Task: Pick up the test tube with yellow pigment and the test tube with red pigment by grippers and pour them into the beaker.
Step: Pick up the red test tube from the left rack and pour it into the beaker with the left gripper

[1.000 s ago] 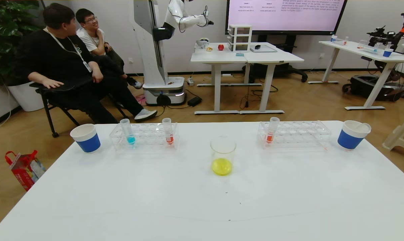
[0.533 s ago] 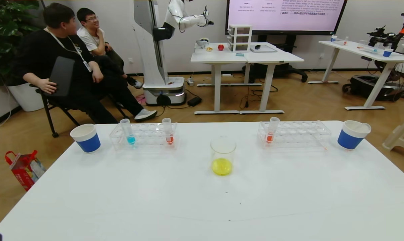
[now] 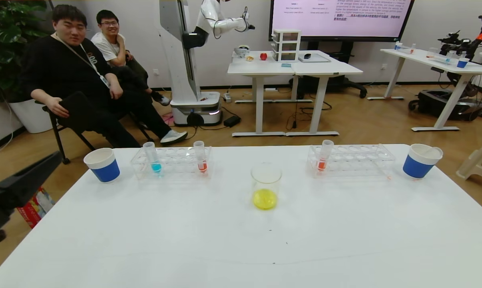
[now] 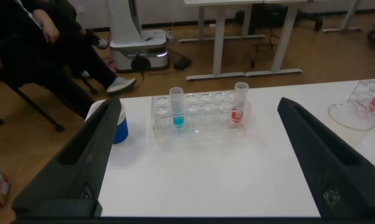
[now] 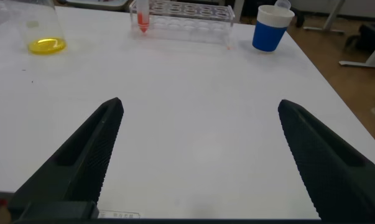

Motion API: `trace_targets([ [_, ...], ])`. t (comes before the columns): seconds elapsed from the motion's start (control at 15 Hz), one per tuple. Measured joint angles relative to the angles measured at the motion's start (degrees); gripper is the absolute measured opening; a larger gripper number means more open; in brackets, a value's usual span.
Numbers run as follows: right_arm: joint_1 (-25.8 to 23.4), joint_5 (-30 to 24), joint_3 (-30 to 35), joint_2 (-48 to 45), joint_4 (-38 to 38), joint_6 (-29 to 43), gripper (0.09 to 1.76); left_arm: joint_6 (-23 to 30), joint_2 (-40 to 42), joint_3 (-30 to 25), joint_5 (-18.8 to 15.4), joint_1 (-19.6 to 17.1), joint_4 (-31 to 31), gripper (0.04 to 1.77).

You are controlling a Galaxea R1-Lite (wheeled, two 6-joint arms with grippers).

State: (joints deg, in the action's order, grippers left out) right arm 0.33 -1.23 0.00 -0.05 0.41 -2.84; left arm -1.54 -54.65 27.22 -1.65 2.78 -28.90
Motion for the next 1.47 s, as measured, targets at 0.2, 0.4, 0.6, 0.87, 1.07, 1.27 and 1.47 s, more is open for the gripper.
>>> trace_targets([
  [0.2, 0.00, -0.02, 0.00, 0.00, 0.00, -0.02, 1.73, 0.16, -13.79, 1.16, 1.91, 3.15, -10.18, 1.75],
  [0.4, 0.00, -0.04, 0.00, 0.00, 0.02, 0.00, 1.73, 1.51, -26.62, 2.93, 10.74, 10.78, -19.10, 1.75],
  [0.6, 0.00, -0.04, 0.00, 0.00, 0.02, -0.02, 1.73, 3.62, -37.61, 4.91, 19.20, 18.21, -27.05, 1.75],
  [0.87, 0.00, -0.02, 0.00, 0.00, 0.02, -0.02, 1.73, 4.64, -50.14, 6.16, 25.87, 23.71, -40.36, 1.75],
  [1.07, 0.00, -0.04, 0.00, 0.00, 0.02, 0.00, 1.73, 4.78, -57.23, 6.34, 26.86, 24.98, -45.08, 1.75],
  [1.27, 0.00, -0.02, 0.00, 0.00, 0.02, -0.02, 1.73, 4.56, -61.67, 8.80, 26.76, 25.05, -45.26, 1.75],
  [1.47, 0.00, -0.02, 0.00, 0.00, 0.02, 0.00, 1.73, 4.17, -65.44, 14.03, 26.72, 24.66, -44.67, 1.75],
])
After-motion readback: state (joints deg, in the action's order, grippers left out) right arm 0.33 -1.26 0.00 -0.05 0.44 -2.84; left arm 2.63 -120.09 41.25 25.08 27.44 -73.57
